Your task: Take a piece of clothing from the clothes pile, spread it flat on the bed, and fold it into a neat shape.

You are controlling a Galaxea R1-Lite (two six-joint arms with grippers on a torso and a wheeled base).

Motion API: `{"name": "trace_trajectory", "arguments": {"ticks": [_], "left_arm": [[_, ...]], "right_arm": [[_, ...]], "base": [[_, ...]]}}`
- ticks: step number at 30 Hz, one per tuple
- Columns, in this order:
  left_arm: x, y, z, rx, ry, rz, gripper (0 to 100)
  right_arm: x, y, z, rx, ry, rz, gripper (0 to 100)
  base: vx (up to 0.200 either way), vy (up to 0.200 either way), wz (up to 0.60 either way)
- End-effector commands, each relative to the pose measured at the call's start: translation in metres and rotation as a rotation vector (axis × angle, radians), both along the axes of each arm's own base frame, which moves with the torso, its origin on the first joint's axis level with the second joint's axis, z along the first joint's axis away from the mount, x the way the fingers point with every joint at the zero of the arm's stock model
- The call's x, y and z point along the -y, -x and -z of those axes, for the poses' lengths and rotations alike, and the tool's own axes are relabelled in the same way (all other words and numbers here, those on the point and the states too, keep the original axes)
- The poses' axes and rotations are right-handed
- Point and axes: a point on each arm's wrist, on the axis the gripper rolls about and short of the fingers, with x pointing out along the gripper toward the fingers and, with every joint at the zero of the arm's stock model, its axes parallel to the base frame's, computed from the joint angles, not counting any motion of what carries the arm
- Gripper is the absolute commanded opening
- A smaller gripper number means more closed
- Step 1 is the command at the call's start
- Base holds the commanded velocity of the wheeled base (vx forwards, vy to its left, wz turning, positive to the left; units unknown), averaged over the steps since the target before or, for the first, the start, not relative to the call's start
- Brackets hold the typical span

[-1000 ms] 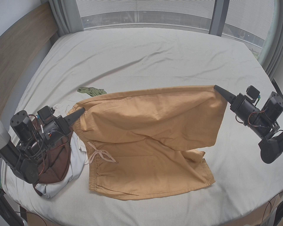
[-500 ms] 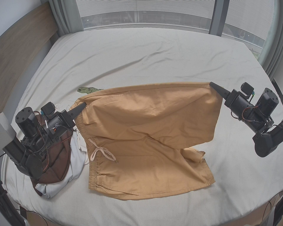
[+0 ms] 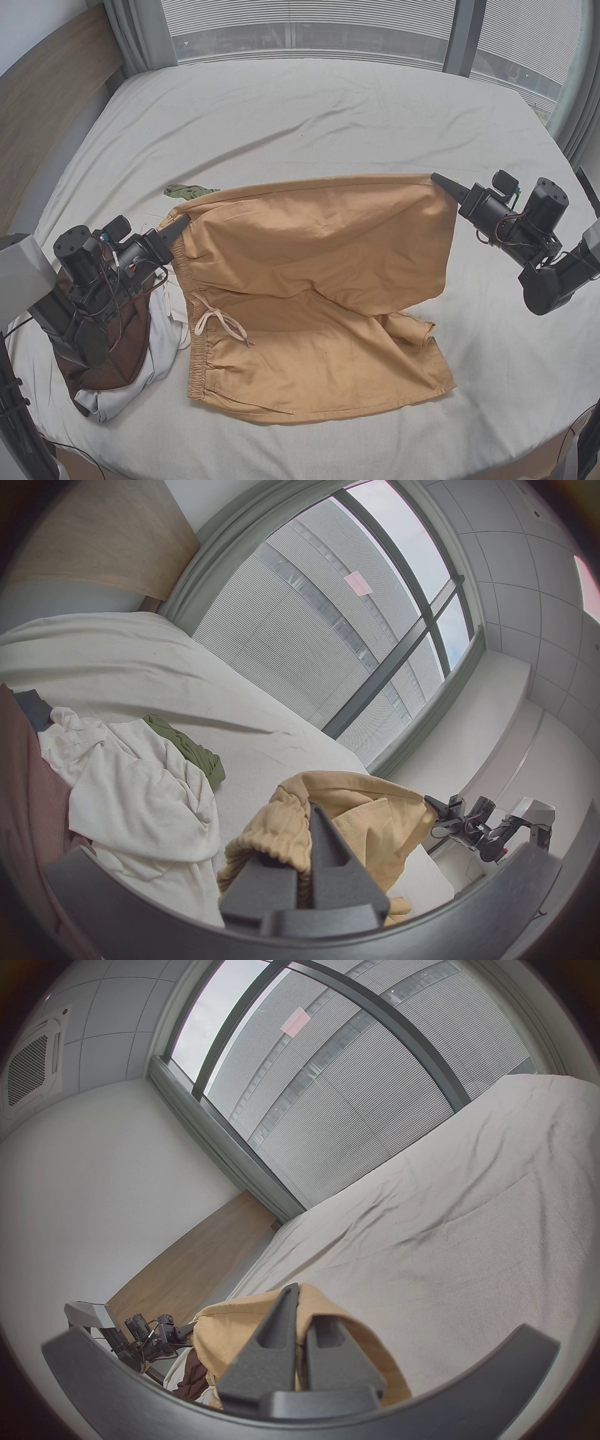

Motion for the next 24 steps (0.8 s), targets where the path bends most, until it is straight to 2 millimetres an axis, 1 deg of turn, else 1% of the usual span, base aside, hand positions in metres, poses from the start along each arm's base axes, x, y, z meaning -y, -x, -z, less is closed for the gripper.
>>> {"name": "trace_trajectory", "arguments": {"ticks": [1, 4, 5, 7, 8, 11, 13, 16, 20, 24], "left_arm": [[0.001, -0.013, 0.010, -0.007, 0.001, -0.007, 0], [0.002, -0.019, 0.013, -0.004, 0.004, -0.016, 0], [0.003, -0.024, 0.016, -0.005, 0.011, -0.030, 0], [0.003, -0.026, 0.016, -0.005, 0.018, -0.038, 0], [0.003, -0.031, 0.018, -0.008, 0.031, -0.044, 0], [0.003, -0.034, 0.019, -0.006, 0.036, -0.046, 0], [0.003, -0.039, 0.021, -0.003, 0.042, -0.059, 0], [0.004, -0.042, 0.022, 0.001, 0.042, -0.062, 0], [0.004, -0.051, 0.023, 0.019, 0.051, -0.080, 0], [0.005, -0.055, 0.030, 0.007, 0.051, -0.090, 0]], "right_arm": [[0.002, -0.019, 0.016, -0.035, 0.004, 0.012, 0], [0.003, -0.025, 0.018, -0.047, 0.006, 0.015, 0], [0.001, -0.028, 0.016, -0.039, 0.005, 0.011, 0], [0.001, -0.030, 0.015, -0.032, 0.004, 0.009, 0], [0.000, -0.035, 0.018, -0.038, 0.001, 0.007, 0], [0.001, -0.038, 0.019, -0.035, -0.002, 0.004, 0], [-0.001, -0.045, 0.021, -0.035, -0.012, -0.001, 0], [-0.002, -0.049, 0.022, -0.038, -0.027, -0.007, 0], [-0.005, -0.061, 0.027, -0.037, -0.036, -0.011, 0], [-0.006, -0.063, 0.029, -0.050, -0.034, -0.012, 0]], "base": [[0.000, 0.000, 0.00], [0.000, 0.000, 0.00], [0.000, 0.000, 0.00], [0.000, 0.000, 0.00], [0.000, 0.000, 0.00], [0.000, 0.000, 0.00], [0.000, 0.000, 0.00], [0.000, 0.000, 0.00], [0.000, 0.000, 0.00], [0.000, 0.000, 0.00]]}}
